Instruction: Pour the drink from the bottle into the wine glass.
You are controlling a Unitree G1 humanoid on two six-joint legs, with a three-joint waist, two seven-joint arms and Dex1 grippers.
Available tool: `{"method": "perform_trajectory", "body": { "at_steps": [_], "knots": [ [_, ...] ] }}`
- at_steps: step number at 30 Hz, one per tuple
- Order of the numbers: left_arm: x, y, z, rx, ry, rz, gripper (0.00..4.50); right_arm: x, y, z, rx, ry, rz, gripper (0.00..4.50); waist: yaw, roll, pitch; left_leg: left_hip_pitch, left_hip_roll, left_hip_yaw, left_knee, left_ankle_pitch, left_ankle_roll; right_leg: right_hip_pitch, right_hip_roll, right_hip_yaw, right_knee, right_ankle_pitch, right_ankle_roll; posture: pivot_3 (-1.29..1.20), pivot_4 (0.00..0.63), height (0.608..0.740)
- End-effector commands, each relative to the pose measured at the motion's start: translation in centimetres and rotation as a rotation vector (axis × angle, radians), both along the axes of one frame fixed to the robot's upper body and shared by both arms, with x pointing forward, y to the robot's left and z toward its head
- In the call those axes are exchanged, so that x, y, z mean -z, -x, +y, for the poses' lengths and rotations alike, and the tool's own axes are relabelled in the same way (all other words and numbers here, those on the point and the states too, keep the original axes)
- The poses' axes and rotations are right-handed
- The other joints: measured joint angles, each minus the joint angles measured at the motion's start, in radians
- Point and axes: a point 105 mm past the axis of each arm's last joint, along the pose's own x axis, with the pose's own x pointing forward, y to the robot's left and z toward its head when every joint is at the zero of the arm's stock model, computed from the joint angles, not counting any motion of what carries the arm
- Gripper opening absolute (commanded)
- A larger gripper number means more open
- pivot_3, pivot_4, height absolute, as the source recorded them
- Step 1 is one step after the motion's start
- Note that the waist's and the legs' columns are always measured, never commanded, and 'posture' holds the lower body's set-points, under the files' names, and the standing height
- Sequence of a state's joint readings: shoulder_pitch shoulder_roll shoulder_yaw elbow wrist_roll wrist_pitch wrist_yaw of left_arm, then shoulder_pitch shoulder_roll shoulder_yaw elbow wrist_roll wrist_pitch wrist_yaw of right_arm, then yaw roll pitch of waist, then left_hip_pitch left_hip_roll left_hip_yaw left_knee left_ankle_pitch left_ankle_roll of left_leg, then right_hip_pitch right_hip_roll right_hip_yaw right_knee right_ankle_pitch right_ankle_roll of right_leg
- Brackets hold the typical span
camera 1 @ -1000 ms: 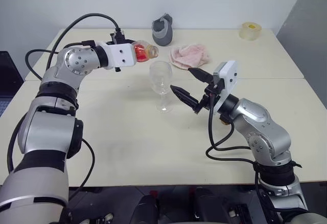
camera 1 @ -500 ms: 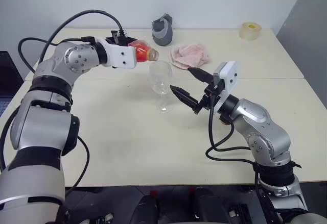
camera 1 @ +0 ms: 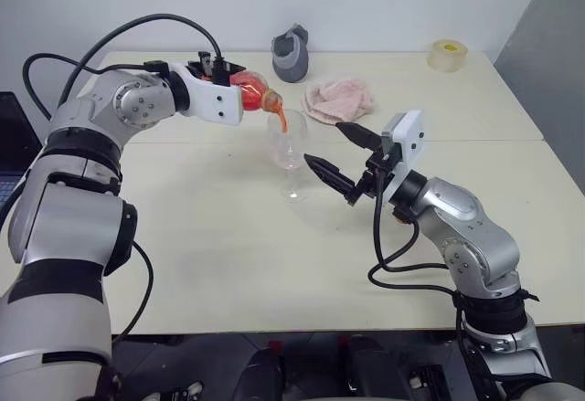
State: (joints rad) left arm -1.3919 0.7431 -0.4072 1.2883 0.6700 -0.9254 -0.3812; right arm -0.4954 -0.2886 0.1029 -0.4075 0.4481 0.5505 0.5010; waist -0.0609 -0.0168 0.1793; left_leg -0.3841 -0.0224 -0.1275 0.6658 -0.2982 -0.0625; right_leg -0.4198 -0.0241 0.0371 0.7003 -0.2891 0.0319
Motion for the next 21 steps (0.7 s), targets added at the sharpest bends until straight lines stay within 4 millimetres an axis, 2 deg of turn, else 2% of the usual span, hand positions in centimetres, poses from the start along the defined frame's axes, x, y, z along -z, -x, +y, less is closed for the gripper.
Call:
{"method": "perform_trajectory", "body": {
  "at_steps": [1, 21],
  "knots": [
    [-2.99, 0.47, -0.01, 0.019, -0.006, -0.099, 1.52, -0.65, 0.42, 0.13, -0.01, -0.009, -0.042, 4.5, 0.0, 0.0, 0.0, 0.0, 0.0, 0.0, 0.0, 0.0, 0.0, 0.0, 0.0, 0.0, 0.0, 0.0, 0.0, 0.0, 0.15, 0.74],
    [-3.1, 0.54, 0.48, 0.009, -0.069, -0.127, 1.52, -0.47, 0.43, 0.03, -0.009, -0.004, -0.044, 4.5, -0.005, 0.0, 0.0, 0.0, 0.0, 0.001, 0.003, 0.0, 0.0, 0.0, 0.0, 0.001, 0.004, 0.0, 0.0, 0.0, 0.15, 0.74]
  ]
}}
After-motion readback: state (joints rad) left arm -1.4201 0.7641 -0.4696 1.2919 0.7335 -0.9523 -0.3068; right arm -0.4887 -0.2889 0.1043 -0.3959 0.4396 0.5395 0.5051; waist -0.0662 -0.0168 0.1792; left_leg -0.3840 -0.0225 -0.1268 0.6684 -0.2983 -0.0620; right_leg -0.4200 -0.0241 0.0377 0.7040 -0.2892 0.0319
